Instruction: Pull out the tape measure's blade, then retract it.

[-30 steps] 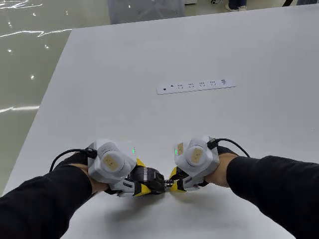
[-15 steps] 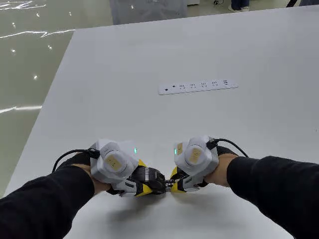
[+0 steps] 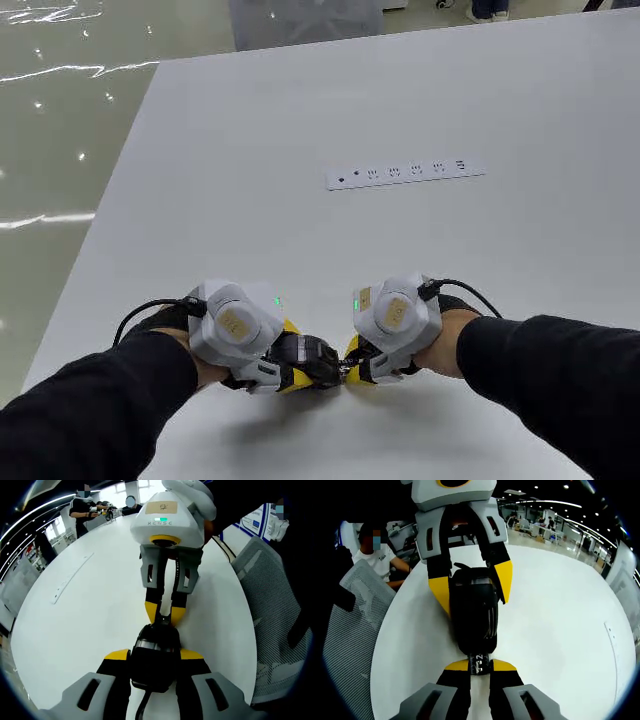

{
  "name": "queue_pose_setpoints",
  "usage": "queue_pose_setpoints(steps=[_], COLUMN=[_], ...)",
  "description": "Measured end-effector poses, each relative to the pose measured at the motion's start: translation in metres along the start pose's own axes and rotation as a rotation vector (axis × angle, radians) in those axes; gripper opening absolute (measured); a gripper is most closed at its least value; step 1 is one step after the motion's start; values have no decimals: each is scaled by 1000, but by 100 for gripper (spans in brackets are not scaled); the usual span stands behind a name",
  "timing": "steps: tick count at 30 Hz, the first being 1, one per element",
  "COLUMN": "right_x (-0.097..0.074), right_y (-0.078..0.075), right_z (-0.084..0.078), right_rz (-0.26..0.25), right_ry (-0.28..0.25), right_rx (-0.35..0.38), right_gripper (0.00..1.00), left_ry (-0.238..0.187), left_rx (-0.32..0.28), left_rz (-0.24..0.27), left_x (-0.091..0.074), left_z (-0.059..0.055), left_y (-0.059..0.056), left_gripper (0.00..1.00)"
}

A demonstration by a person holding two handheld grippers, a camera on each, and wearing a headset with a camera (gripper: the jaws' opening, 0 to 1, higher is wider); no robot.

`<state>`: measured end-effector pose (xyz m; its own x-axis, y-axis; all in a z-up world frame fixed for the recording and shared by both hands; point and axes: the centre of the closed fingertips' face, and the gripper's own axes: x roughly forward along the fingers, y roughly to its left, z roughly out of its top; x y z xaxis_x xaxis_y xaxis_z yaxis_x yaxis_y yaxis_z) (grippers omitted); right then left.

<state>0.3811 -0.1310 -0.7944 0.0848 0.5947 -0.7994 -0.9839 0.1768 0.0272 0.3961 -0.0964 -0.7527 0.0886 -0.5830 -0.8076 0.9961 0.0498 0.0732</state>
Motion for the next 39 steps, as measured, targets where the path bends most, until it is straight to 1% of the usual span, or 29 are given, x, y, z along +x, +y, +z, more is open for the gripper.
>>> queue_pose_setpoints(steps=[39], right_x=[-13], right_y=[1], right_z=[-17], right_rz=[-2], right_ry=[28], right_rx=[15], right_gripper=[8], left_ry=[2], left_rx=[2], left_rz=[-2], left_x=[0], left_z=[0], left_y=[-1], left_gripper=[29])
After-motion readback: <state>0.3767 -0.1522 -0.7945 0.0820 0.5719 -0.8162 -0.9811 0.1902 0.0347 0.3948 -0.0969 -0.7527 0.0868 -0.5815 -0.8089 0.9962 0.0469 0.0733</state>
